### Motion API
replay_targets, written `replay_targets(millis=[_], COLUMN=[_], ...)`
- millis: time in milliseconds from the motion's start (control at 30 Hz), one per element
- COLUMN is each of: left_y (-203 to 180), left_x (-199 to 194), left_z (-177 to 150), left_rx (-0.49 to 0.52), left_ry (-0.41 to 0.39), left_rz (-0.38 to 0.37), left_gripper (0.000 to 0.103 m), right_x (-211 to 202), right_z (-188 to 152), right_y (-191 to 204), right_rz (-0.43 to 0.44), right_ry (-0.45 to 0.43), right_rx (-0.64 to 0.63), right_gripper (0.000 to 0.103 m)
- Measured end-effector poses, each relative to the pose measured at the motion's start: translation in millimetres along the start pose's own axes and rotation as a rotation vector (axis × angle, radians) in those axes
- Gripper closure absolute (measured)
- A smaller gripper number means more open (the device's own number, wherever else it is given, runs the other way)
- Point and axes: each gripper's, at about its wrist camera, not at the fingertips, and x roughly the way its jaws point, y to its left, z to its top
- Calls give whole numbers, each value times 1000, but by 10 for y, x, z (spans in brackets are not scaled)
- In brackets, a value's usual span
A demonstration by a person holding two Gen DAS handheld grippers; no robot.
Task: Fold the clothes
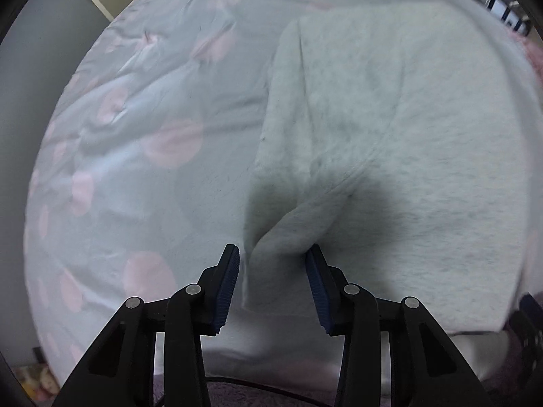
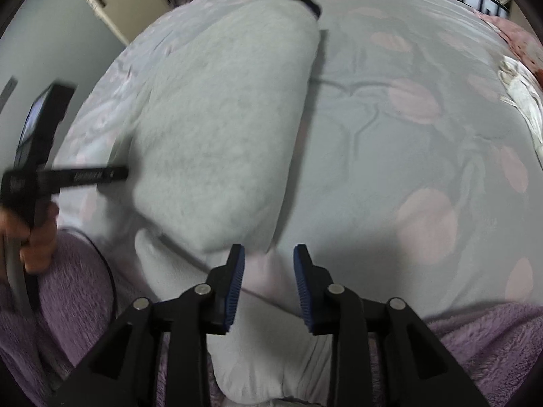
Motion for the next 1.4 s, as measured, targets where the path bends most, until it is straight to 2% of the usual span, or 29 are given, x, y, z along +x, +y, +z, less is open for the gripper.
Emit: replay_targets(millis=[100,167,267,333,400,467,533,700,800,867,967,1067,1167,1233,1300,1400], left_y=[-52,-35,98,224,334,393,402,425,583,702,879,1057,992,926,859,760], left_x=[44,32,16,46,80,108,132,148,17,-82,-231,-380,-400,-402,-404,-406], left_z=[8,-4,-43,-77,-107,-122,-135,-161,-237,-292,-375,-458,-280,-136,7,222], left_rx=[18,15,-32,-83,-129,-152,-151,-155,-203,-240,-294,-349,-317,-288,-259,-215], left_ry=[13,9,9,21,35,49,59,67,4,-43,-114,-186,-228,-253,-278,-316], left_rz=[34,22,-57,-122,-177,-205,-196,-166,-200,-227,-268,-308,-335,-351,-368,-393], left_gripper=[60,60,59,58,58,58,58,58,58,58,58,58,58,58,52,51], right_x=[135,215,357,438,448,454,444,413,364,320,178,-10,-89,-107,-99,-64], right_z=[-73,-76,-19,29,34,37,20,-31,-70,-123,-165,-134,-75,-43,39,145], right_y=[136,195,234,245,251,257,250,124,108,19,-220,-341,-352,-337,-321,-342], right_rz=[5,-7,-27,-6,-38,-72,-112,-90,-79,-115,-57,-16,28,68,102,112], right_ry=[42,48,47,43,30,17,5,18,28,50,45,-2,-31,-42,-50,-57], right_rx=[-62,-79,-58,-20,-13,-8,-11,31,45,82,170,219,236,244,243,239], right_gripper=[64,61,61,61,62,74,88,93,95,99,96,95,90,84,79,77])
